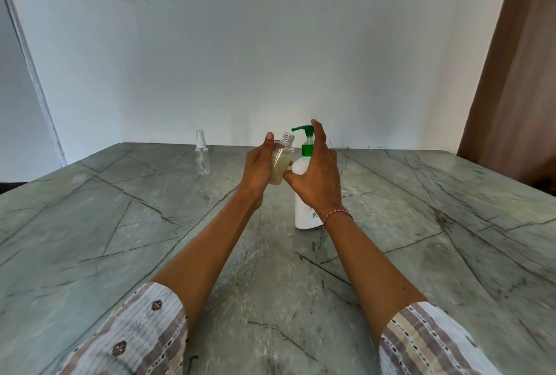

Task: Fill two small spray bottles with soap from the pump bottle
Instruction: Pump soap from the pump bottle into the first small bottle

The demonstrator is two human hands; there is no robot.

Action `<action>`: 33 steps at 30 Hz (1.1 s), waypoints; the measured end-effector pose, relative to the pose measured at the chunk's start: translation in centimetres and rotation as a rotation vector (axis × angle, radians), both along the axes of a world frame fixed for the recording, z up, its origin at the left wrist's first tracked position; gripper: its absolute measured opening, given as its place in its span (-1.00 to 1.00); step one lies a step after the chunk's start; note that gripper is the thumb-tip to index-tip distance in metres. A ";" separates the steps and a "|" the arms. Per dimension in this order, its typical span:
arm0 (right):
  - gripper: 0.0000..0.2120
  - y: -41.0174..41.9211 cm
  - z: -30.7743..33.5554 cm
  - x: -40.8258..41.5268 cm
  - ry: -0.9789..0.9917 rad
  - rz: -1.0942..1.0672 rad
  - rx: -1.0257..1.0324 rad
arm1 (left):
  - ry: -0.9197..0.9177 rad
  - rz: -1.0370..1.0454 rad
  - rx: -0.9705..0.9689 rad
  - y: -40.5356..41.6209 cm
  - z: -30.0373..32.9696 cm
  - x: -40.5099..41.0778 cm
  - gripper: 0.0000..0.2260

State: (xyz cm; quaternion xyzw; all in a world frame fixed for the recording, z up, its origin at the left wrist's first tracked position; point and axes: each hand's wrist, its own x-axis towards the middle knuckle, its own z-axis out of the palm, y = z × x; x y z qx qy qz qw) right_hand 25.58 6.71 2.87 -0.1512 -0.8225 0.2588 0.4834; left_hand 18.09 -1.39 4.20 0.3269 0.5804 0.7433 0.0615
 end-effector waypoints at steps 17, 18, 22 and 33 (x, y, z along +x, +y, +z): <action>-0.12 -0.1 0.1 0.0 0.000 -0.004 0.009 | 0.007 0.005 -0.013 0.1 0.0 -0.3 -0.64; -0.12 -0.2 0.1 0.0 0.003 -0.005 0.009 | 0.009 0.004 -0.012 0.1 0.0 -0.3 -0.64; -0.12 -0.1 0.0 0.1 0.005 0.001 0.009 | 0.010 0.006 -0.014 0.2 -0.2 -0.3 -0.65; -0.01 0.0 0.2 0.2 -0.020 0.015 0.004 | 0.014 0.007 -0.032 0.1 0.0 -0.1 -0.67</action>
